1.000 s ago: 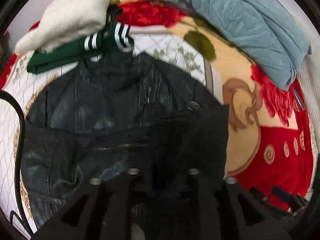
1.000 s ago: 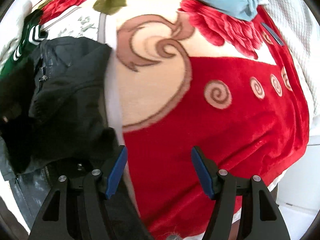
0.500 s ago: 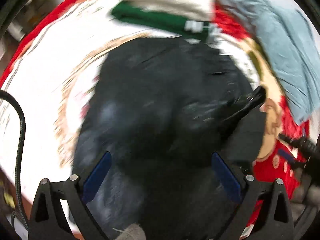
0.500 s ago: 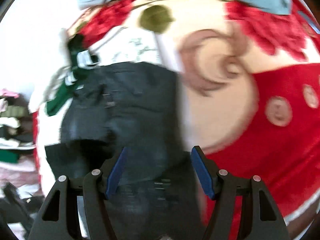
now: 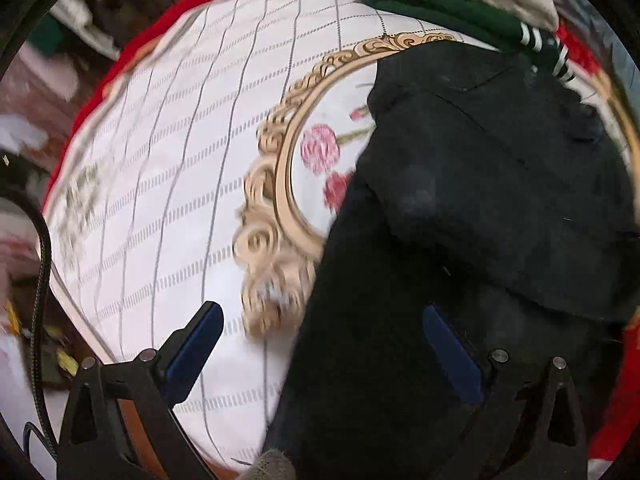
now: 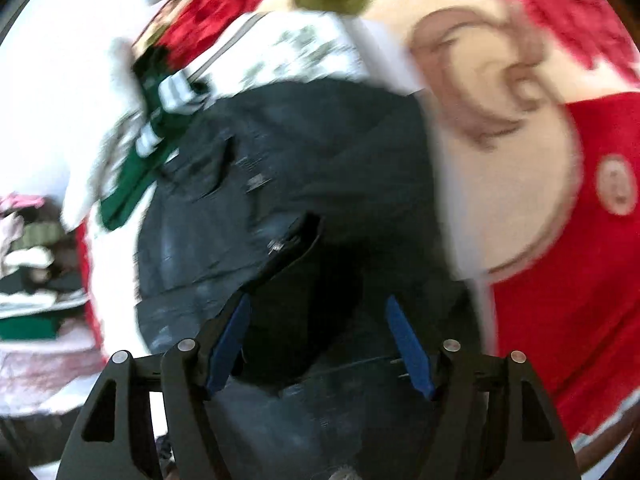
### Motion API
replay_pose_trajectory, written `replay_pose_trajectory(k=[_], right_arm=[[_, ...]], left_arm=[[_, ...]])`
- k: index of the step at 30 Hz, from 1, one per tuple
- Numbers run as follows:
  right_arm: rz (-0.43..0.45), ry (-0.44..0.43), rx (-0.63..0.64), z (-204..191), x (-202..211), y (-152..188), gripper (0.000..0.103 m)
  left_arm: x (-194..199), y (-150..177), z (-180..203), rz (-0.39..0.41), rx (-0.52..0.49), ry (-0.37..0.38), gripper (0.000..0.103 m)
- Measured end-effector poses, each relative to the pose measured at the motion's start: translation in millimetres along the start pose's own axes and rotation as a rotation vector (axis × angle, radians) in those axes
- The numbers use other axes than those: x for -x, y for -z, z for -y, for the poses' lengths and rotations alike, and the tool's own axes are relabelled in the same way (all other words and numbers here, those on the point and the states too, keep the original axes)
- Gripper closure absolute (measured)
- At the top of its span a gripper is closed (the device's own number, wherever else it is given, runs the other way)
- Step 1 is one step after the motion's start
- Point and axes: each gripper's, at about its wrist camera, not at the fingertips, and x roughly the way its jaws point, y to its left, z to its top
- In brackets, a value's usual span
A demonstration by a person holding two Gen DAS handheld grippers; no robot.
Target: Fold large clothes
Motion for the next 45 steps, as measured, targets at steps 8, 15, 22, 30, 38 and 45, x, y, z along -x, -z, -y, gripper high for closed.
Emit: replay_pose_trajectory(k=[8,15,22,30,38,45], right_arm=[[0.058,0.03,-0.005,27.5,6.5,-17.1,0.016],[-0.122,0.076,0.05,40.5,-63.6,-13.5,0.016],[-0.165,-0.062,0.082,4.3,-82.8,-10.2,0.016],[-0.042,0.003,0.064,1.7,-32.3,6.5,0.016],[-0.093,-0.084,0.099,-7.9,-39.4,9.6,0.017],[-0.055,0.205,0.23,-25.4,-48.2,11.8,0.1]], left_arm=[[-47.2,-19.5,25.6,0.038,-0.145,-0.16,0.0],[-55.4,-31.0,26.7,0.049,-0.1,-0.163,0.0],[-64.9,-73.2,-10.3,0.065,-0.009,-0.208,0.0],[-51.6,-78.3,-24.4,0.065,-0.047,-0.189,0.0],[-26.0,-57.6,-14.8,0.071,-0.025,-0.151,0.0],[-14.8,-57.4,-21.8,0.068,-0.006,-0.149,0.0]])
